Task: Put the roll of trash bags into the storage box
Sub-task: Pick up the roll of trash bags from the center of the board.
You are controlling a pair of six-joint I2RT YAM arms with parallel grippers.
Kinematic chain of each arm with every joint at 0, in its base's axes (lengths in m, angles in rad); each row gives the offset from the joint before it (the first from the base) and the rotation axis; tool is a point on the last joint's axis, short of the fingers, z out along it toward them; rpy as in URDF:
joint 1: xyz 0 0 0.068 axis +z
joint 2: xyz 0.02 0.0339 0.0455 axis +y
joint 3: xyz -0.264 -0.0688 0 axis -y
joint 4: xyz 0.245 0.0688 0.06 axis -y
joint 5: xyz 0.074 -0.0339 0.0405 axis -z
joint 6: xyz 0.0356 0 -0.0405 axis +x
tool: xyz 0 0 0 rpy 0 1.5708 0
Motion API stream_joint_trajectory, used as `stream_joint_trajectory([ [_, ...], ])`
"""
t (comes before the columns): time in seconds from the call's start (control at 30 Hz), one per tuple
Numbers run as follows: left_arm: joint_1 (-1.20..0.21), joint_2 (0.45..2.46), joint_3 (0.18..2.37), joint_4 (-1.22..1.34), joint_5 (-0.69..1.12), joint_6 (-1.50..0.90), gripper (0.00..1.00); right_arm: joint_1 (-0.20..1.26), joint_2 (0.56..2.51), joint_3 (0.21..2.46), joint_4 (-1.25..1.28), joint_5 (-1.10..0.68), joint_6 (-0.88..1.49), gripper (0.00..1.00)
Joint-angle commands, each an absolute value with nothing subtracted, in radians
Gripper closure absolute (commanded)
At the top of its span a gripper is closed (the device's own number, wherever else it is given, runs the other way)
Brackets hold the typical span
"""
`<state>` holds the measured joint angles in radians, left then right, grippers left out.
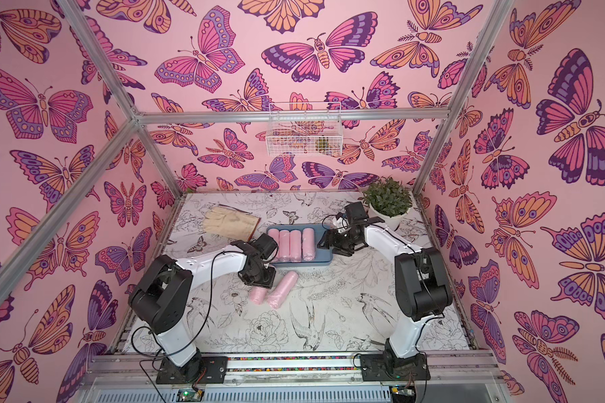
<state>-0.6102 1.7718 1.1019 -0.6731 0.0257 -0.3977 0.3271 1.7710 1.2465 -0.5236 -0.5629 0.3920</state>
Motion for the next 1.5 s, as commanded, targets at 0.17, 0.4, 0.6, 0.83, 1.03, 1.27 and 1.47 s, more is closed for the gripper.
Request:
stream_joint_trajectory([
  [0.17, -0.614, 1.700, 1.092, -0.673, -0.008, -0.400, 0.58, 0.301, 1.725, 1.224, -0.519, -0.575, 0.391, 0.24],
  [0.4, -0.614, 1.620, 1.115, -0.695, 0.015, -0.396, 0.59, 0.283, 1.700, 1.211, -0.526, -0.577, 0.388, 0.24],
  [0.6, -0.614, 1.554, 1.186, -0.703, 0.021, -0.385, 0.57, 0.272, 1.685, 1.207, -0.528, -0.572, 0.390, 0.25],
  [0.83, -0.614, 1.658, 1.378, -0.693, 0.050, -0.395, 0.56, 0.252, 1.654, 1.187, -0.514, -0.560, 0.413, 0.25],
  [1.03, -0.614, 1.826, 1.573, -0.674, 0.140, -0.426, 0.55, 0.209, 1.598, 1.142, -0.486, -0.560, 0.451, 0.25],
  [1.27, -0.614, 1.969, 1.707, -0.592, 0.228, -0.524, 0.54, 0.148, 1.509, 1.086, -0.477, -0.559, 0.471, 0.25],
  [1.47, -0.615, 2.089, 1.823, -0.565, 0.274, -0.612, 0.53, 0.123, 1.490, 1.066, -0.477, -0.563, 0.475, 0.25],
])
